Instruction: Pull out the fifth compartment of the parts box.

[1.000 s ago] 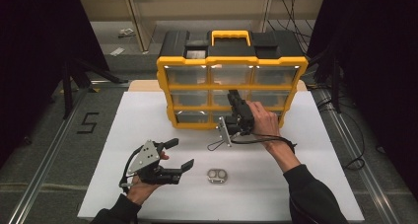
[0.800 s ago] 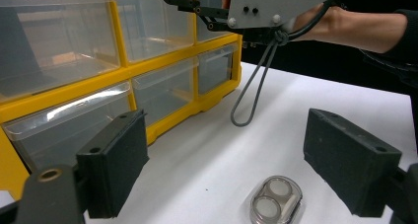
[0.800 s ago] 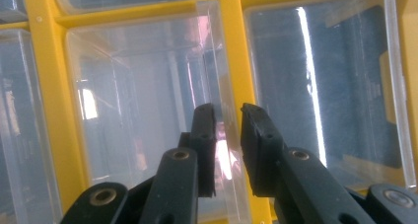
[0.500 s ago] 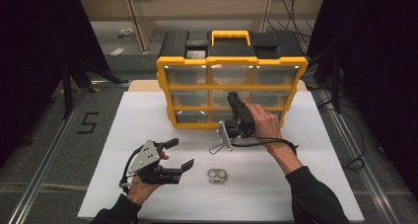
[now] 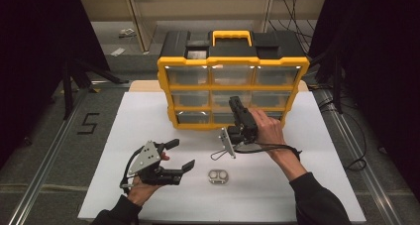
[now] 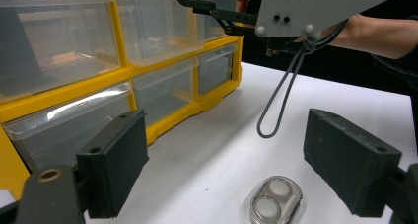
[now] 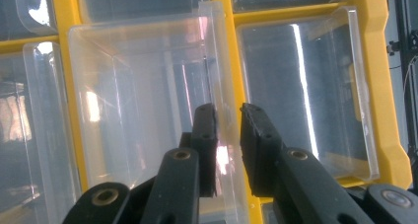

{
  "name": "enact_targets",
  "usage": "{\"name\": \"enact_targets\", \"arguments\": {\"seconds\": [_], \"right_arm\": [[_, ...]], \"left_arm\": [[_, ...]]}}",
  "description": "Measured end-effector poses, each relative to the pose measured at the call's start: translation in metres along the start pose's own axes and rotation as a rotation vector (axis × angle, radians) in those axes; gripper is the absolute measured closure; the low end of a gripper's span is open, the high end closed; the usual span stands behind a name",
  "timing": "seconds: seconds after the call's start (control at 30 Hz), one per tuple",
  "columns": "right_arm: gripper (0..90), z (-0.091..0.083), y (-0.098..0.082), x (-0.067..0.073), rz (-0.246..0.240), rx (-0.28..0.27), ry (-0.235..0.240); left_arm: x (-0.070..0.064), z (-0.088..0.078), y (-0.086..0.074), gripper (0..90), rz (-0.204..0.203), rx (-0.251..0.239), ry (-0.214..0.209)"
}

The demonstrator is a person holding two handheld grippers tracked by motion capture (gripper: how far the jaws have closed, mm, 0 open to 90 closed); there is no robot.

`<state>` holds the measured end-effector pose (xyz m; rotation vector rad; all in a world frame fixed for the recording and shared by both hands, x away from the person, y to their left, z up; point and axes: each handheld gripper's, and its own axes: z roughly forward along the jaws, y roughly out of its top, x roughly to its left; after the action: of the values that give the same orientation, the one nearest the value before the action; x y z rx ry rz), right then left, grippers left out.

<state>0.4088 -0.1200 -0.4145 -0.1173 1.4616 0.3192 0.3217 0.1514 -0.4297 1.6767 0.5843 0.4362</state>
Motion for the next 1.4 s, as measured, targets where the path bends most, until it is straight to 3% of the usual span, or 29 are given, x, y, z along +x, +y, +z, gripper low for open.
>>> {"name": "enact_targets", "arguments": {"seconds": [0.27,0.7,1.4], "right_arm": [[78.1,-0.008,0.000,0.000,-0.010,-0.018,-0.014],[77.9,-0.021,0.002,0.003,0.019,-0.031,-0.037],[78.3,-0.035,0.006,0.003,-0.009,-0.065,-0.044]], "left_arm": [[0.000,0.000,0.000,16.7,0.001,0.003,0.001],[0.000,0.001,0.000,16.7,0.003,0.004,0.001],[-0.001,0.000,0.000,16.7,0.004,0.008,0.004]]}}
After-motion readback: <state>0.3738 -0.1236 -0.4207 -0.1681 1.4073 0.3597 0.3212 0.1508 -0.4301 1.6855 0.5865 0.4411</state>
